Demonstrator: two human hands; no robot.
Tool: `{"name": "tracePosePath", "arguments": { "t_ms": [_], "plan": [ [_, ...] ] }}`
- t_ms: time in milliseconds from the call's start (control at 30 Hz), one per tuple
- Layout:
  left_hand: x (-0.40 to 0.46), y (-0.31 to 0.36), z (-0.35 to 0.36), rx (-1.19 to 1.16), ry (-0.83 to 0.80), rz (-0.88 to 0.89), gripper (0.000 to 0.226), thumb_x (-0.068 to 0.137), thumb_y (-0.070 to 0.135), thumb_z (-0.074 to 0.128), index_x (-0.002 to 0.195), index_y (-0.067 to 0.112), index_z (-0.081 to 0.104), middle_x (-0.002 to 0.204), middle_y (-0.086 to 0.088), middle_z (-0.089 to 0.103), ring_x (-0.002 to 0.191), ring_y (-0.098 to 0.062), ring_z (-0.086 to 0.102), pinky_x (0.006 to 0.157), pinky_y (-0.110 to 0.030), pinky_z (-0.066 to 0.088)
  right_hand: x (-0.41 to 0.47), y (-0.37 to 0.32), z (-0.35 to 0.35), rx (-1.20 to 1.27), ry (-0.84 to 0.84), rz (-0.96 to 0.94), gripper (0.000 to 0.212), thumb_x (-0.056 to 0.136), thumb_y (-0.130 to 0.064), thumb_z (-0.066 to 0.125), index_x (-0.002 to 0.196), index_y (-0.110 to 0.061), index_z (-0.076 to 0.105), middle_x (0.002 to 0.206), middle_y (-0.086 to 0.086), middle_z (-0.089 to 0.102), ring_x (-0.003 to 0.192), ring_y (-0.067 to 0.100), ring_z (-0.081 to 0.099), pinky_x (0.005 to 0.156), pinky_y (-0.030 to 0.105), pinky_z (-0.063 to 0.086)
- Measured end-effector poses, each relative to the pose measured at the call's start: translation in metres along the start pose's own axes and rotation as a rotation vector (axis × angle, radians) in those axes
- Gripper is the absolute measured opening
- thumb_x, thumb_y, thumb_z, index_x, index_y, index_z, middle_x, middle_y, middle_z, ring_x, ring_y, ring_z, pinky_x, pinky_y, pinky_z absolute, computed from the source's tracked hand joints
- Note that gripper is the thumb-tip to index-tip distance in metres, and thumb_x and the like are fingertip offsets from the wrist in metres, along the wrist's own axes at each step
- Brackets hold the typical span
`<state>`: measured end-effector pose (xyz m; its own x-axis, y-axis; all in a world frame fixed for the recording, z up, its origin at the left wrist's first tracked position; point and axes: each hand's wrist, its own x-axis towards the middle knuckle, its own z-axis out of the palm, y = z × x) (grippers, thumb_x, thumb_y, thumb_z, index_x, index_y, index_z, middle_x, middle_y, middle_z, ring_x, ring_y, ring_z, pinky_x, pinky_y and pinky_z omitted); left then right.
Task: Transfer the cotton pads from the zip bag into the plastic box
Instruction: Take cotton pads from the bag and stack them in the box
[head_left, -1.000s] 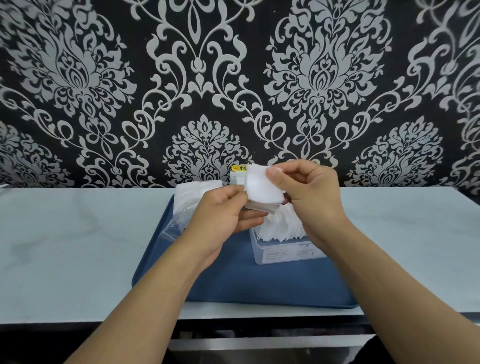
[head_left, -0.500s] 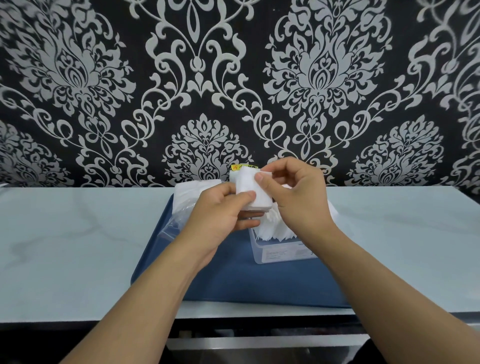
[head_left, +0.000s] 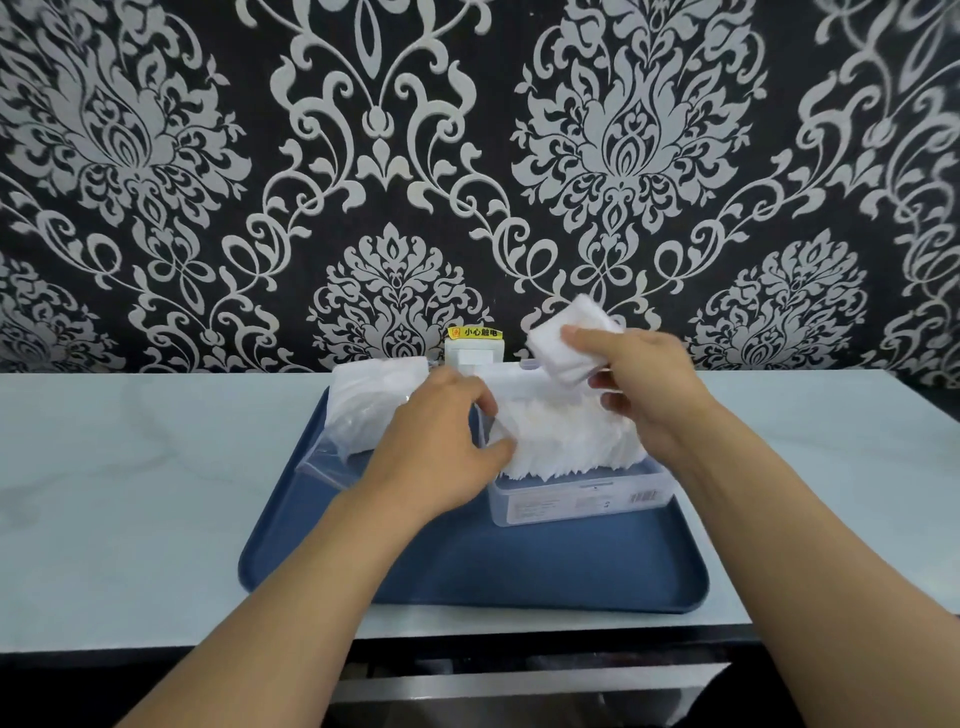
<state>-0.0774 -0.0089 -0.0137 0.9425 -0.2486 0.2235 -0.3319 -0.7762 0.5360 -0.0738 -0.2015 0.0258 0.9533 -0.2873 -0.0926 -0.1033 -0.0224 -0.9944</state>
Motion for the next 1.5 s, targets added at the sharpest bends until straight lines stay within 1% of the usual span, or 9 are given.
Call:
{"name": "tracePosePath", "arguments": {
  "t_ms": [100, 233, 433, 600, 800, 967, 1233, 1367, 1500],
  "plan": [
    [-0.001, 0.006, 0.009, 0.16, -0.124, -0.085, 0.031, 0.078, 0.038, 0.073, 0.104, 0.024, 0.064, 0.11, -0.001, 0.05, 0.09, -0.026, 0.06, 0.074, -0.033, 0.049, -0.008, 0.003, 0.027, -0.154, -0.137, 0.058, 0.028, 0.073, -0.03, 0.085, 0.067, -0.015, 0.062, 0.071, 0.001, 0.058, 0.065, 0.015, 0.049, 0.052, 0.026, 0.038],
    [0.001, 0.01, 0.015, 0.077, -0.264, -0.186, 0.01, 0.085, 0.024, 0.06, 0.086, 0.014, 0.058, 0.081, -0.003, 0.065, 0.062, -0.022, 0.067, 0.061, -0.035, 0.058, -0.006, 0.007, 0.045, -0.239, -0.214, 0.096, 0.029, 0.079, -0.025, 0.079, 0.086, 0.002, 0.072, 0.076, 0.014, 0.073, 0.058, 0.018, 0.058, 0.047, 0.024, 0.044],
    [-0.002, 0.01, 0.018, -0.067, -0.548, -0.272, 0.014, 0.093, 0.016, 0.046, 0.104, 0.009, 0.053, 0.07, -0.009, 0.068, 0.045, -0.018, 0.062, 0.045, -0.027, 0.054, -0.005, 0.01, 0.045, -0.255, -0.353, 0.265, 0.032, 0.089, -0.024, 0.071, 0.109, 0.0, 0.067, 0.077, 0.015, 0.074, 0.057, 0.02, 0.066, 0.037, 0.017, 0.036],
    [-0.004, 0.007, 0.022, -0.137, -0.539, -0.27, 0.024, 0.094, 0.013, 0.04, 0.11, 0.009, 0.057, 0.069, -0.01, 0.065, 0.049, -0.022, 0.062, 0.048, -0.028, 0.055, -0.006, 0.02, 0.052, -0.423, -0.182, 0.13, 0.021, 0.086, -0.024, 0.072, 0.079, -0.007, 0.062, 0.054, 0.007, 0.066, 0.037, 0.014, 0.058, 0.033, 0.013, 0.028],
    [-0.008, 0.002, 0.021, -0.134, -0.382, -0.174, 0.026, 0.093, 0.017, 0.046, 0.076, 0.005, 0.062, 0.063, -0.012, 0.066, 0.051, -0.027, 0.07, 0.049, -0.034, 0.061, 0.002, 0.032, 0.045, -0.624, -0.086, -0.021, 0.032, 0.08, -0.033, 0.074, 0.065, -0.01, 0.06, 0.052, 0.01, 0.068, 0.046, 0.019, 0.068, 0.045, 0.024, 0.049],
    [-0.008, 0.001, 0.018, -0.111, -0.327, -0.136, 0.021, 0.087, 0.013, 0.056, 0.071, 0.006, 0.068, 0.064, -0.011, 0.072, 0.055, -0.026, 0.073, 0.06, -0.037, 0.064, 0.001, 0.035, 0.033, -0.861, -0.107, -0.097, 0.041, 0.071, -0.03, 0.077, 0.046, -0.015, 0.048, 0.037, -0.001, 0.055, 0.042, 0.016, 0.063, 0.04, 0.02, 0.038],
    [-0.011, 0.007, 0.021, -0.047, -0.274, -0.122, 0.019, 0.087, 0.018, 0.053, 0.076, 0.009, 0.067, 0.056, -0.01, 0.071, 0.049, -0.011, 0.068, 0.066, -0.035, 0.062, -0.003, 0.045, 0.064, -1.251, 0.122, -0.291, 0.038, 0.08, -0.026, 0.07, 0.065, -0.019, 0.035, 0.084, 0.003, 0.064, 0.068, 0.022, 0.054, 0.058, 0.028, 0.039],
    [-0.011, 0.01, 0.022, -0.021, -0.25, -0.092, 0.017, 0.088, 0.019, 0.056, 0.081, 0.008, 0.067, 0.06, -0.012, 0.072, 0.053, -0.013, 0.068, 0.064, -0.038, 0.061, -0.004, 0.041, 0.062, -1.216, 0.031, -0.256, 0.042, 0.085, -0.037, 0.07, 0.066, -0.019, 0.037, 0.08, 0.002, 0.061, 0.07, 0.021, 0.053, 0.055, 0.028, 0.036],
    [-0.011, 0.012, 0.019, -0.005, -0.261, -0.094, 0.017, 0.084, 0.027, 0.064, 0.094, 0.017, 0.054, 0.079, -0.004, 0.066, 0.065, -0.021, 0.067, 0.068, -0.041, 0.06, 0.003, 0.036, 0.053, -1.066, -0.205, -0.185, 0.048, 0.097, -0.043, 0.047, 0.06, -0.013, 0.05, 0.062, 0.003, 0.056, 0.074, 0.027, 0.062, 0.068, 0.035, 0.049]
  ]
}}
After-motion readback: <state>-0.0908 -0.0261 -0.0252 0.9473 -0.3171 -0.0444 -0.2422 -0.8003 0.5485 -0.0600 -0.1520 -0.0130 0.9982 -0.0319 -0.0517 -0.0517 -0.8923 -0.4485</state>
